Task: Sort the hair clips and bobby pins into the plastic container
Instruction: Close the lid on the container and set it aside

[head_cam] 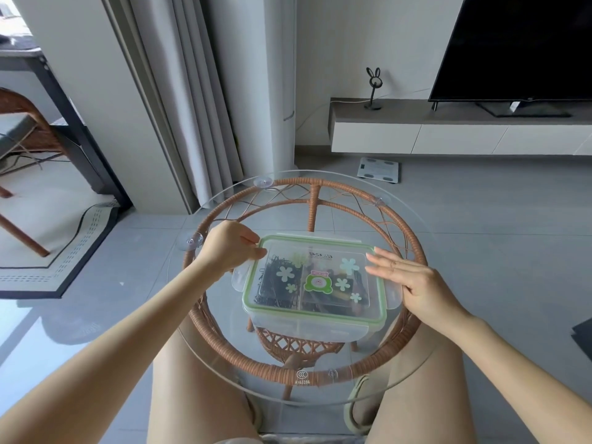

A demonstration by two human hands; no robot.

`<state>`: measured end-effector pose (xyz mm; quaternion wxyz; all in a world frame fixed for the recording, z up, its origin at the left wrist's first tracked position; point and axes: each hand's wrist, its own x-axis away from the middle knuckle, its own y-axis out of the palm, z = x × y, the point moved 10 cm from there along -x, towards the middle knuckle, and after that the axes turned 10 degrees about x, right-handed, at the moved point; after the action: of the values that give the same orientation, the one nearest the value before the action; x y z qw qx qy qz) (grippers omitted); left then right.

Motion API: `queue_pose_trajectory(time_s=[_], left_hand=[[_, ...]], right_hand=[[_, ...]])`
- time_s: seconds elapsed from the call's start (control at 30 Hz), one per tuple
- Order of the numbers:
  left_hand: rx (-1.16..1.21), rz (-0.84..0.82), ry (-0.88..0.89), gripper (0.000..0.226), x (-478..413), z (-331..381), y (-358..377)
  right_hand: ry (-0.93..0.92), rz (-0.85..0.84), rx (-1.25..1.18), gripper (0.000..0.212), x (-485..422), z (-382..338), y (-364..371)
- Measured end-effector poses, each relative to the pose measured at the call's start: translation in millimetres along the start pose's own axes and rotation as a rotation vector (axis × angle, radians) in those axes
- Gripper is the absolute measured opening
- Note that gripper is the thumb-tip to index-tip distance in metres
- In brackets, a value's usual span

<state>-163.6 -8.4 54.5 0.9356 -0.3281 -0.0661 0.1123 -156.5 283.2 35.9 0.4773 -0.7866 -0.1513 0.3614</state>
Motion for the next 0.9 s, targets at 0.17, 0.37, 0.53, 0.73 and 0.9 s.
queue_pose_trajectory(time_s=[0.17, 0.37, 0.53, 0.73, 0.9], left_hand=[[0.041, -0.045, -0.015, 0.035, 0.9, -5.8, 3.2], [0.056, -0.062, -0.031, 0.039, 4.6, -10.3, 4.4], [0.079, -0.083, -0.063, 0.041, 2.5, -12.0, 7.8], [0.089, -0.078, -0.078, 0.041, -1.0, -11.8, 9.4], [0.131, -0.053, -0.087, 0.037, 0.0, -14.1, 8.8]], right_hand=[[0.020, -0.105, 0.036, 0.077, 0.3, -0.2, -0.7], [0.077, -0.176, 0.017, 0.072, 0.8, -7.4, -5.9], [0.206, -0.172, -0.060, 0.052, 3.5, -16.7, -15.0], [0.891, -0.118, -0.264, 0.061, 19.1, 20.7, -5.0], [0.972, -0.089, -0.444, 0.051, 16.4, 21.8, 2.3]])
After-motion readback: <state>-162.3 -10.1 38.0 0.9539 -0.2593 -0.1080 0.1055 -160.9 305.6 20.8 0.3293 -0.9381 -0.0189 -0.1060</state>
